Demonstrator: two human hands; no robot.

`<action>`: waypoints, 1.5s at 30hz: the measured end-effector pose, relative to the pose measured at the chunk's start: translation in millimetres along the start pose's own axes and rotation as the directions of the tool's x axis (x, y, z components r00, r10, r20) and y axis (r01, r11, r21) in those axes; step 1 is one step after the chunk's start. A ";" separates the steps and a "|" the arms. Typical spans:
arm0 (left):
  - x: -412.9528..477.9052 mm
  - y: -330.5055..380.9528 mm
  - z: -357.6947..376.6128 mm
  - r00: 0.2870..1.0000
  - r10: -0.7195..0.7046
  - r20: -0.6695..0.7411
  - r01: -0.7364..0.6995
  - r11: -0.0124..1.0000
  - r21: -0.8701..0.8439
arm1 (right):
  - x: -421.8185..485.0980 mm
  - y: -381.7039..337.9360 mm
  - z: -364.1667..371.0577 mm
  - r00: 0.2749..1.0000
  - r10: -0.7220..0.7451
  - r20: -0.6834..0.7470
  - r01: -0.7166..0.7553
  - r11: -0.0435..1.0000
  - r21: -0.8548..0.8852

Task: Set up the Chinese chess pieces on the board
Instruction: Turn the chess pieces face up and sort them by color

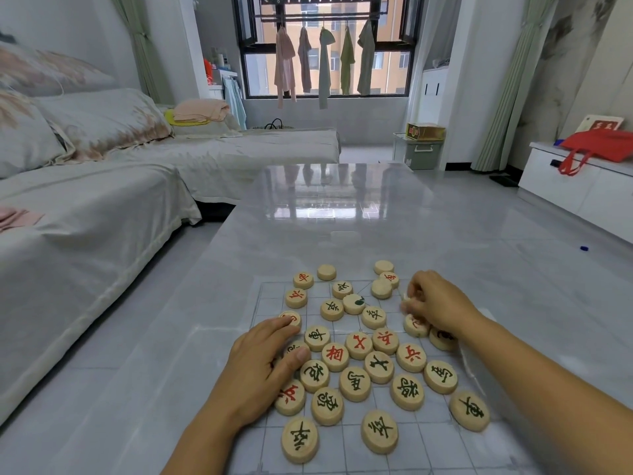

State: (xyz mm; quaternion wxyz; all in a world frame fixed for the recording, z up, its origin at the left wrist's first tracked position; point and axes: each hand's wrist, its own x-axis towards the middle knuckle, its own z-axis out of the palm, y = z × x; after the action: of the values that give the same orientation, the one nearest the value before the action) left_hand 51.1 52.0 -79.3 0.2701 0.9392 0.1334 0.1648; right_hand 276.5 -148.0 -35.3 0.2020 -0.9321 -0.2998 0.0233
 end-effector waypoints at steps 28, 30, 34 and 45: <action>-1.0 0.3 -2.1 0.998 -0.013 -0.054 0.010 0.998 -0.068 | -50.6 12.7 6.0 0.985 -0.126 -0.115 0.134 0.989 0.062; -0.7 0.3 -2.6 0.998 -0.024 -0.058 0.020 0.997 -0.080 | -45.9 20.0 10.7 0.984 -0.050 -0.170 0.068 0.992 0.102; -1.0 2.0 -4.3 0.998 0.011 -0.065 -0.015 0.998 -0.068 | -37.7 28.5 11.8 0.944 0.024 -0.330 0.102 0.928 0.360; 40.6 58.6 0.6 0.979 0.199 -0.045 -0.189 0.967 0.170 | -36.7 40.9 12.2 0.960 0.057 -0.274 0.056 0.920 0.388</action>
State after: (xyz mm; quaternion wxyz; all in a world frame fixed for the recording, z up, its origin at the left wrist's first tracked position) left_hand 97.7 17.6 -37.8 0.1698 0.9613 0.0623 0.2079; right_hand 266.9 -194.6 -65.4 0.4247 -0.8666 -0.2573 -0.0490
